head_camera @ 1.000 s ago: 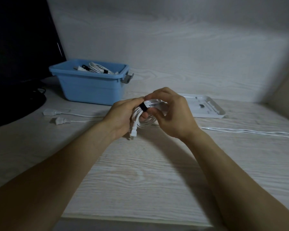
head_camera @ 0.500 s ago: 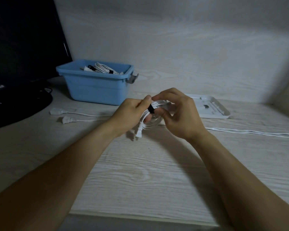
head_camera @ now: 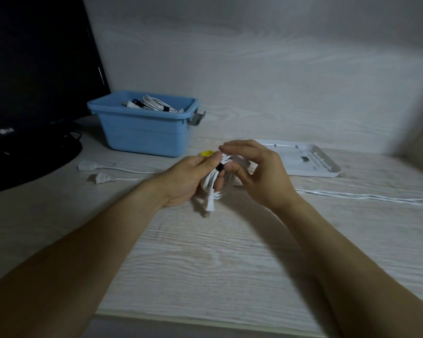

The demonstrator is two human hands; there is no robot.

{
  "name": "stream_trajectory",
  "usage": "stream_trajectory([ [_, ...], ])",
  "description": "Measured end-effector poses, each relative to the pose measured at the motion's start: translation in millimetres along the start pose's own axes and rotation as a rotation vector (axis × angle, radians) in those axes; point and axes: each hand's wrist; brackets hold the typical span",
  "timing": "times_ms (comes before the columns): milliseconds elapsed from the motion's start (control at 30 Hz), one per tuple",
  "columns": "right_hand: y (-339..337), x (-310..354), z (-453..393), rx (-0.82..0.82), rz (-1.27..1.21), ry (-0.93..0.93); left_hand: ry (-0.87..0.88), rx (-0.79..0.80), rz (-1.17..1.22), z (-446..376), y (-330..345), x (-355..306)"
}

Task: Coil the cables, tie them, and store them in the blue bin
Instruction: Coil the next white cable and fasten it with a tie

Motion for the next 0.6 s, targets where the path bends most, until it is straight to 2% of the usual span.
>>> stream_trajectory([
  [100,-1,-3,2,-0.055,0.018,0.206,0.111,-0.095,-0.02,-10,3,4],
  [200,-2,-6,7,-0.08,-0.007,0.295,0.221,-0.229,-0.076,-12,3,-8],
  [367,2,-12,11,-0.092,0.016,0.416,0.418,-0.5,-0.714,-8,-24,-63],
  [500,6,-16,15,-0.021,0.018,0.48,0.498,-0.691,-0.932,-28,-64,-116],
  [600,7,-20,18,-0.002,0.038,0.49,0.523,-0.678,-1.078,-49,-92,-147],
])
Point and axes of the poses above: each hand's wrist, its own z-axis away from the middle knuckle, its own y-axis out of the palm, x = y × z, and after that the axes turned 14 degrees about z, right-handed
